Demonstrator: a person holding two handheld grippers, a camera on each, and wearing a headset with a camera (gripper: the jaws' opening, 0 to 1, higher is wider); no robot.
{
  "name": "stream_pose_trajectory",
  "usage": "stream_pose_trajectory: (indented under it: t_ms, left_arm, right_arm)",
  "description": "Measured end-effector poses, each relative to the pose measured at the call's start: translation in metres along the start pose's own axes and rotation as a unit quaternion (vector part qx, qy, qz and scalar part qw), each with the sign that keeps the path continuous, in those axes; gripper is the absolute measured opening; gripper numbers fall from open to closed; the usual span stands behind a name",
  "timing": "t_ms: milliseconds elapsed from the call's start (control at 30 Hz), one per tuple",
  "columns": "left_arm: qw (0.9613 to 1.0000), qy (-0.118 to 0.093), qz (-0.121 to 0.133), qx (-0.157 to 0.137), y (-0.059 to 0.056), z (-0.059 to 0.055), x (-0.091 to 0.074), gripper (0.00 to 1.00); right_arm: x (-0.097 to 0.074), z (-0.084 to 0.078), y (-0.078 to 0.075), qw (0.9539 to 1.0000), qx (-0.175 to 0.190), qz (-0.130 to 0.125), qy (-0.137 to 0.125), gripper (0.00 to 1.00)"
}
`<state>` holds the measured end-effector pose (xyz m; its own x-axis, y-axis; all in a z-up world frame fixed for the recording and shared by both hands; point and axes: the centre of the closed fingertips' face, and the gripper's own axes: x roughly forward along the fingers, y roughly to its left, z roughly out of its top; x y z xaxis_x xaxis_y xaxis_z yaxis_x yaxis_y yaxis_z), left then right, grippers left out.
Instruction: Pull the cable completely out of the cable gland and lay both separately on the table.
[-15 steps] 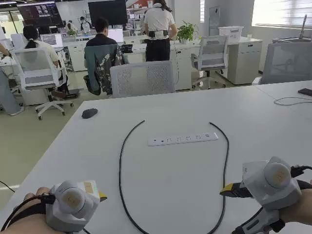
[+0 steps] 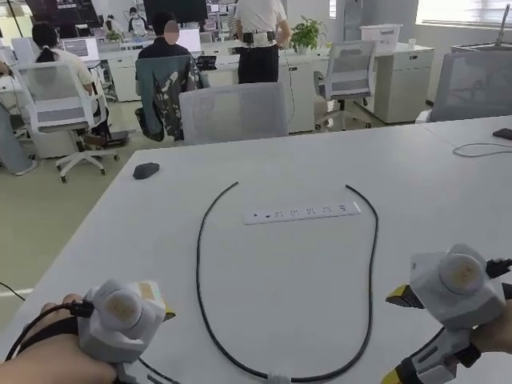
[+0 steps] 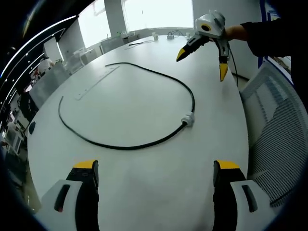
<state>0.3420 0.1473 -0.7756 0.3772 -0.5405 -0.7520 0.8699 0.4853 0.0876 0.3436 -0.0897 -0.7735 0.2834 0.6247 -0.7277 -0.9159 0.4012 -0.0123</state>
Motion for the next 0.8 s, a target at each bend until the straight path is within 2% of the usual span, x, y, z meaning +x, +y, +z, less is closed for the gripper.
stream_pose_trajectory:
  t_ms: [100,333,600,633,667,800]
  left_arm:
    - [0.9999,0.01,0.002,-0.009,0.0019,-0.0048,0.0012,0.99]
    - [0.9999,0.008,-0.002,-0.013,0.0009,-0.0046,0.0018,0.99]
    - [0.9998,0.014,-0.007,-0.013,-0.0001,-0.0085,0.0039,0.99]
    - [0.9998,0.014,-0.003,-0.011,0.0015,-0.0083,0.0041,0.99]
    - [0.9998,0.017,0.007,-0.011,0.0047,-0.0083,0.0045,0.99]
    - [1.0,0.008,0.0,-0.005,0.0,-0.0037,0.006,0.99]
  right_arm:
    - [-0.0002,-0.0012,-0.0027,1.0,-0.002,-0.004,-0.001,0.99]
    - [0.0021,-0.0007,-0.0019,1.0,0.001,0.0,0.0,0.99]
    - [0.0076,-0.002,0.0014,0.9998,-0.017,0.005,0.009,0.99]
    - [0.0082,-0.0031,-0.002,0.9993,-0.033,-0.002,0.015,0.99]
    - [0.0086,-0.0033,-0.0032,0.9993,-0.035,-0.004,0.016,0.99]
    - [0.0078,0.0048,-0.0057,0.9997,-0.024,0.0,0.001,0.99]
